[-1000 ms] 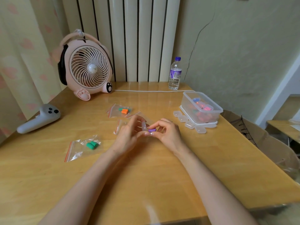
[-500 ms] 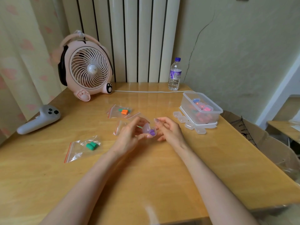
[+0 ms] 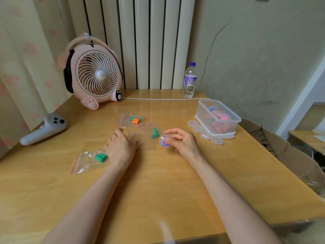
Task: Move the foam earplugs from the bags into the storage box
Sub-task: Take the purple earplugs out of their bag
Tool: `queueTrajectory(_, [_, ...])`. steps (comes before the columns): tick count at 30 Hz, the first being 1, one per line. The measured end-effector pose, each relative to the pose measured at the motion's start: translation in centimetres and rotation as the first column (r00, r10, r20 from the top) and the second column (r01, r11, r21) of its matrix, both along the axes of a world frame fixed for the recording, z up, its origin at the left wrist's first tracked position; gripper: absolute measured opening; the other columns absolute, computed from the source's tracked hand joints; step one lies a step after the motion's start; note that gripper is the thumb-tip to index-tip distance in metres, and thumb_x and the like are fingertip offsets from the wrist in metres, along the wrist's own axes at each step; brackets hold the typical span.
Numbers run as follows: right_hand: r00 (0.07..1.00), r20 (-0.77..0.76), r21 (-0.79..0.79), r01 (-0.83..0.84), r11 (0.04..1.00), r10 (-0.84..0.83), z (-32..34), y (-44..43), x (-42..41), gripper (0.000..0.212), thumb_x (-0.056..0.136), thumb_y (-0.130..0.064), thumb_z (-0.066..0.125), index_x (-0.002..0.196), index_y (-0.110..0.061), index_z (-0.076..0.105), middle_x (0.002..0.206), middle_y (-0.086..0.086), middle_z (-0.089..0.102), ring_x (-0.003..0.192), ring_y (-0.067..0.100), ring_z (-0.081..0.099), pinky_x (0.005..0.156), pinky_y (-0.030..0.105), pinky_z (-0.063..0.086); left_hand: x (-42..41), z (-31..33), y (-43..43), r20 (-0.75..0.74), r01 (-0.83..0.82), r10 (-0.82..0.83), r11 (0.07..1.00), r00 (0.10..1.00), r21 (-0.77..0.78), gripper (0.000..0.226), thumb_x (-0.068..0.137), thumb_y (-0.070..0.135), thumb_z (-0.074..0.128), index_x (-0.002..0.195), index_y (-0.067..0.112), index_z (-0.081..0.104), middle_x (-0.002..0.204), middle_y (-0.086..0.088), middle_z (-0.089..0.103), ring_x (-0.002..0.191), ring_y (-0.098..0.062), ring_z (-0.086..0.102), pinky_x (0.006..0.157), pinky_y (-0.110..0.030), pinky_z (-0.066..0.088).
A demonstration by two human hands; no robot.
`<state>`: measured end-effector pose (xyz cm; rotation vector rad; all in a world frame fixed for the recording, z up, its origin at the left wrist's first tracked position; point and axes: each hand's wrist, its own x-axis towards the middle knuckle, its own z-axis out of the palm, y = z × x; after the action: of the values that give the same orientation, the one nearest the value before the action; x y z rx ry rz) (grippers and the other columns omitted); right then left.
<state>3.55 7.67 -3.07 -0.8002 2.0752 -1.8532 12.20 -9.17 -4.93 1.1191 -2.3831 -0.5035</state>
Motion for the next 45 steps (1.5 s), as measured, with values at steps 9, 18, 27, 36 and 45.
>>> queueTrajectory(9, [0.957,0.017,-0.101,0.288,0.952,-0.288,0.8,1.0,-2.2,0.015,0.084,-0.003,0.063,0.082,-0.016,0.056,0.072,0.005,0.06,0.051,0.017,0.056,0.047,0.022,0.048,0.4,2.4,0.8,-0.351,0.303,-0.357,0.932,0.865,-0.201,0.014,0.08,0.021,0.069,0.079,0.013,0.058,0.08,-0.003,0.061,0.08,-0.029,0.057,0.067,-0.04,0.047])
queueTrajectory(18, [0.739,-0.154,0.074,0.67,0.738,-0.656,5.2,6.4,-11.2,0.035,0.08,-0.023,0.064,0.114,-0.015,0.06,0.107,0.007,0.064,0.1,0.032,0.063,0.089,0.044,0.051,-0.5,5.8,6.6,-0.373,0.628,-0.623,0.768,0.687,-0.126,0.007,0.085,0.019,0.066,0.083,0.013,0.064,0.081,0.003,0.063,0.068,-0.011,0.054,0.064,-0.03,0.045])
queueTrajectory(27, [0.983,-0.184,0.22,0.03,0.975,0.011,8.4,12.1,-1.1,0.018,0.083,-0.021,0.07,0.101,-0.021,0.069,0.087,-0.004,0.069,0.072,-0.001,0.059,0.065,0.008,0.045,-1.8,6.4,12.9,-0.416,0.78,-0.695,0.623,0.586,0.059,0.021,0.074,0.011,0.076,0.088,0.015,0.061,0.074,-0.005,0.065,0.063,-0.011,0.054,0.063,-0.017,0.043])
queueTrajectory(36, [0.962,-0.119,0.186,0.265,0.946,-0.246,6.5,24.9,5.9,0.006,0.081,-0.008,0.069,0.083,-0.013,0.07,0.074,-0.001,0.069,0.065,0.0,0.061,0.059,0.008,0.045,-0.5,5.9,21.7,-0.608,0.911,-0.69,0.383,0.393,0.155,0.01,0.088,0.014,0.062,0.092,0.004,0.061,0.077,-0.006,0.066,0.068,-0.008,0.06,0.064,-0.018,0.049])
queueTrajectory(45, [0.875,0.146,0.535,0.322,0.781,-0.461,-8.9,37.9,10.9,0.014,0.079,0.007,0.067,0.073,-0.006,0.067,0.058,-0.003,0.061,0.045,-0.005,0.052,0.042,0.005,0.033,2.3,2.3,31.0,-0.577,0.964,-0.772,0.221,0.267,0.15,0.003,0.089,0.011,0.06,0.093,0.01,0.06,0.072,0.007,0.061,0.069,-0.009,0.056,0.067,-0.025,0.048])
